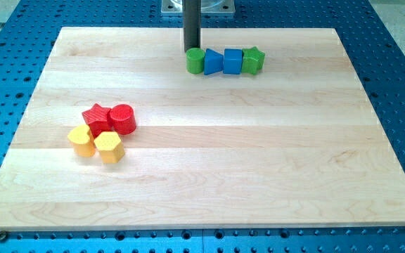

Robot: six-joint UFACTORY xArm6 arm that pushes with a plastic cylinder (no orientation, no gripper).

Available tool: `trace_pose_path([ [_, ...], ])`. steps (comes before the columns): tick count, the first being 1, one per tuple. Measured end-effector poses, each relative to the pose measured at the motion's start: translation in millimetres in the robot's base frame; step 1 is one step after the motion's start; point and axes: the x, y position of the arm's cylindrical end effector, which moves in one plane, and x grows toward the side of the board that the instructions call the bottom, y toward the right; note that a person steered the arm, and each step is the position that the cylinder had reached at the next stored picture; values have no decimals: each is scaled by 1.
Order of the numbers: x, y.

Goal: Move the hexagon diagonally to the cube

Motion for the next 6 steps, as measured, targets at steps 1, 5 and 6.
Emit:
trace_pose_path([
  [1,8,-52],
  [5,91,-237],
  [6,131,-250],
])
